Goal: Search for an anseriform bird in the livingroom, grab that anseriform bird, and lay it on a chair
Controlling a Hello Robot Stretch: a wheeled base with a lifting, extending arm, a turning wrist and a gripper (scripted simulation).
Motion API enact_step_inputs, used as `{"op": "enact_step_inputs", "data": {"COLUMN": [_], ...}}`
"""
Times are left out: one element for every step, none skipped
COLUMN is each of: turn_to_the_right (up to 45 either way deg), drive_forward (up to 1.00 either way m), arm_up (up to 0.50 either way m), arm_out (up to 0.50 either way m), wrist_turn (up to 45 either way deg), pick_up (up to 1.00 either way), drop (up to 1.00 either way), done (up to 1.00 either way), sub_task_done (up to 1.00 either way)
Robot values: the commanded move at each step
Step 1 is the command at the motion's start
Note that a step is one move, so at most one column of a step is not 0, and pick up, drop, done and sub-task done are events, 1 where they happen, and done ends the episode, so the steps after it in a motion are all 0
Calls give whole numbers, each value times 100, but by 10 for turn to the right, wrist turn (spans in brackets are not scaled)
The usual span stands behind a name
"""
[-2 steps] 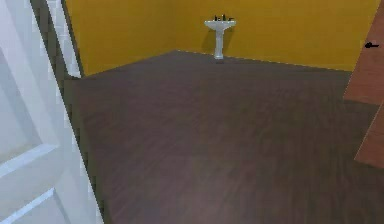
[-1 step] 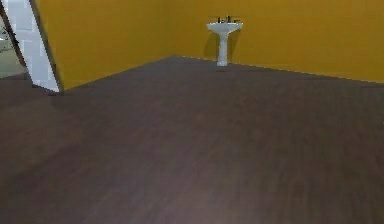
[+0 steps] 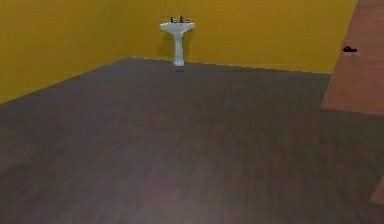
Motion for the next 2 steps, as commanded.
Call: {"op": "enact_step_inputs", "data": {"turn_to_the_right": [0, -450], "drive_forward": [25, 0], "arm_up": [0, 0], "arm_out": [0, 0], "wrist_turn": [0, 0], "pick_up": [0, 0], "drop": [0, 0], "done": [0, 0], "sub_task_done": [0, 0]}}
